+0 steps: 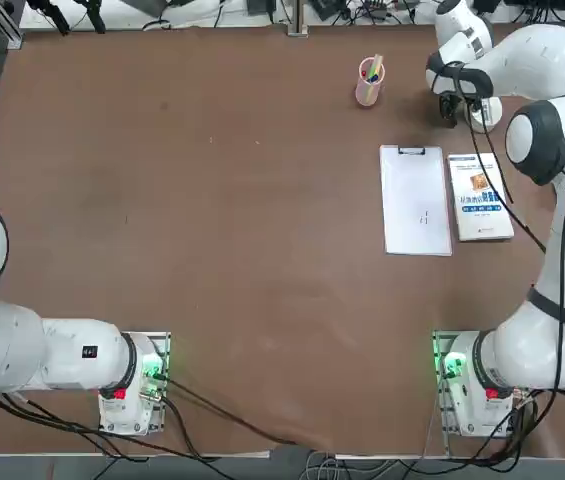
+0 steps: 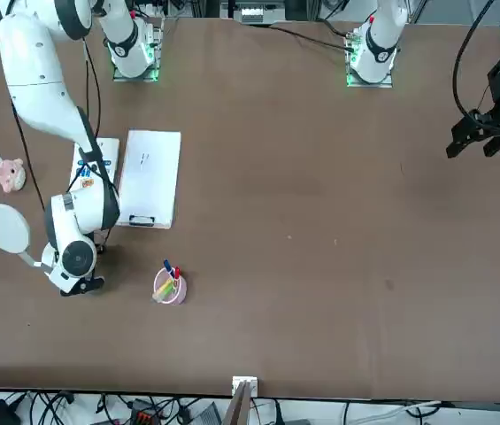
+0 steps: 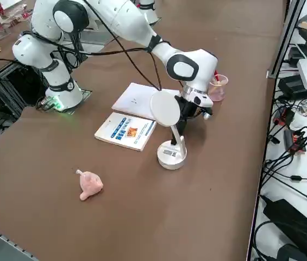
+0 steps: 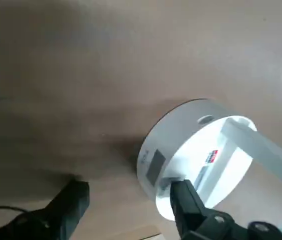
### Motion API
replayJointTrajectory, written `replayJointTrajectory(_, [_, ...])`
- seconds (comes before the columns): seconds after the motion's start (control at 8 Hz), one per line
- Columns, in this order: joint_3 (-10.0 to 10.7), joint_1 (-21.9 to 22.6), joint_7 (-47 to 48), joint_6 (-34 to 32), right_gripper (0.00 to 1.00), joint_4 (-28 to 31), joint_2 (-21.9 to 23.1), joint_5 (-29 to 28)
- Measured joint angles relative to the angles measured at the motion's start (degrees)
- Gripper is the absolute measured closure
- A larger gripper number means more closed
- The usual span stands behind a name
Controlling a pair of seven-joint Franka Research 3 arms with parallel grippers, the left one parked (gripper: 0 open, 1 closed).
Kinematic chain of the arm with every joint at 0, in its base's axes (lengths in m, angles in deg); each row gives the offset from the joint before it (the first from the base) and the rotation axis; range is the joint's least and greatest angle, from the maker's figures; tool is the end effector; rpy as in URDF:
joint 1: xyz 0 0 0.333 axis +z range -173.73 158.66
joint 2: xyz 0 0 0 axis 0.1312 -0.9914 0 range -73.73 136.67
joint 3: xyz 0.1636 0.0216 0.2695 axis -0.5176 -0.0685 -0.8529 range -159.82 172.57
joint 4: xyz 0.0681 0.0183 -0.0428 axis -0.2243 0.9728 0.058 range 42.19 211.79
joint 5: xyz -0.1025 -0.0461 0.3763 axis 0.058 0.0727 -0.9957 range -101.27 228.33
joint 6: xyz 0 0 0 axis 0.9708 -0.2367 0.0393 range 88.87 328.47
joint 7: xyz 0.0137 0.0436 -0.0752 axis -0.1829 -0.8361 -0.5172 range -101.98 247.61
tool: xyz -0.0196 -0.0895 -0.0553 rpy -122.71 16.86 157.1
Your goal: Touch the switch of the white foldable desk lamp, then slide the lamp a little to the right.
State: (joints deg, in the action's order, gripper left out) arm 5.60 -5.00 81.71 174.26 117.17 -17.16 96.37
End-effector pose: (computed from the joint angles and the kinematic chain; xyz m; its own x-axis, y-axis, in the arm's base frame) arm 0.6927 0.0010 0.1721 0.9437 0.1123 -0.3111 0.2525 -0.8521 0.4585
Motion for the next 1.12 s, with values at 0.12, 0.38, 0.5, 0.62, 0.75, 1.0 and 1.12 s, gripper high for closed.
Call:
replayJointTrajectory(0.12, [0.0, 0.0, 0.0, 0.0, 0.00, 0.0, -0.3, -0.6])
replayJointTrajectory(0.38, [0.1, 0.0, 0.0, 0.0, 0.00, 0.0, -0.4, -0.6])
replayJointTrajectory(0.5, [0.1, 0.0, -0.1, 0.0, 0.00, -0.1, -0.4, -0.6])
replayJointTrajectory(0.62, [0.1, 0.0, -0.1, 0.0, 0.00, -0.1, -0.4, -0.6])
replayJointTrajectory(0.75, [0.1, 0.0, -0.1, 0.0, 0.00, -0.1, -0.4, -0.6])
replayJointTrajectory(1.0, [0.1, 0.0, -0.8, 0.0, 0.00, -0.2, -0.4, -0.6])
replayJointTrajectory(1.12, [0.1, 0.0, -1.3, 0.0, 0.00, -0.5, -0.3, -0.6])
